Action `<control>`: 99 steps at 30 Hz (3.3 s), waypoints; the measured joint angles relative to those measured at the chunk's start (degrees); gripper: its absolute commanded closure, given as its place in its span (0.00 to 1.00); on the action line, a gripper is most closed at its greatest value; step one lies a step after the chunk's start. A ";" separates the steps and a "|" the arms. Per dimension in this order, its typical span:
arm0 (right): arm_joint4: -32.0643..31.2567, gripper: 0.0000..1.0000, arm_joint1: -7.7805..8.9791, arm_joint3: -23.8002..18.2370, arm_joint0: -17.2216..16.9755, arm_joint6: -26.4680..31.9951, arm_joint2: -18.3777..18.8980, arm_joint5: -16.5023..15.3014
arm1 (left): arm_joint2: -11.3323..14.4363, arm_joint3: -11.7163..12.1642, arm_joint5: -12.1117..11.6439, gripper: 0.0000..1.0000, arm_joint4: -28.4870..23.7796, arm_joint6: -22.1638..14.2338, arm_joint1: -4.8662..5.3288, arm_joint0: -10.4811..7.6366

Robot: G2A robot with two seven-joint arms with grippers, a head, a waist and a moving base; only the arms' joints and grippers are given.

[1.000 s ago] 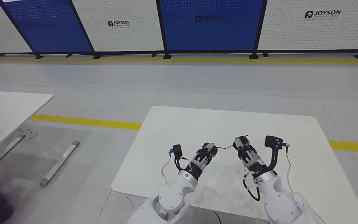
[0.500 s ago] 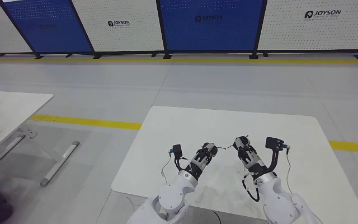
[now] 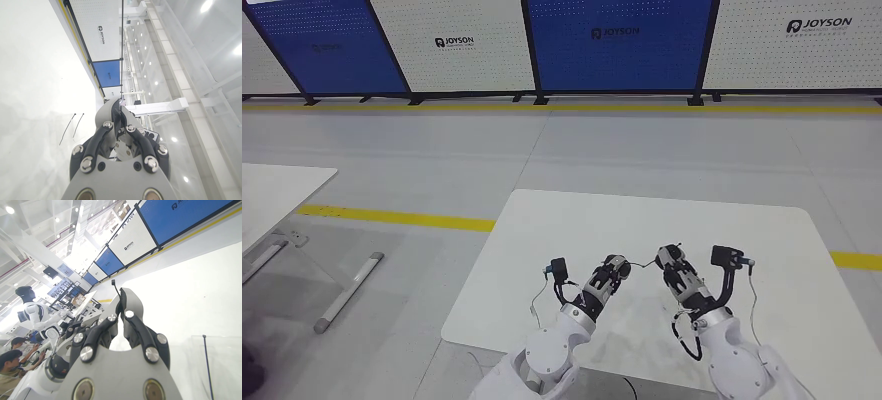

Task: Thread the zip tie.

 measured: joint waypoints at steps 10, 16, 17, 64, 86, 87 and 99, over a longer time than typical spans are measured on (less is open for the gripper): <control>2.27 1.00 -0.63 1.29 0.35 -0.44 -0.87 -0.97 | 0.00 0.00 0.00 1.00 0.00 0.00 0.00 0.00; 2.76 1.00 -0.99 2.00 0.11 -2.17 -1.06 -0.82 | 0.00 0.00 0.00 1.00 0.00 0.00 0.00 0.00; 2.92 1.00 -1.05 2.07 -0.01 -2.53 -1.03 -0.84 | 0.00 0.00 0.00 1.00 0.00 0.00 0.00 0.00; 2.20 1.00 -2.64 1.21 -4.02 -11.64 1.08 -2.44 | -1.48 -0.69 -1.58 1.00 -6.15 -3.29 0.05 0.75; 2.20 1.00 -2.64 1.20 -4.02 -11.64 1.08 -2.44 | -2.46 0.08 -2.24 1.00 -16.18 -4.80 -0.33 0.55; 2.20 1.00 -2.64 1.20 -4.02 -11.64 1.08 -2.44 | -2.46 0.11 -2.33 1.00 -16.18 -4.73 -0.34 0.53; 3.45 1.00 -2.83 0.57 -4.18 -12.21 1.19 -4.56 | -2.48 0.10 -2.36 1.00 -16.11 -4.71 -0.33 0.53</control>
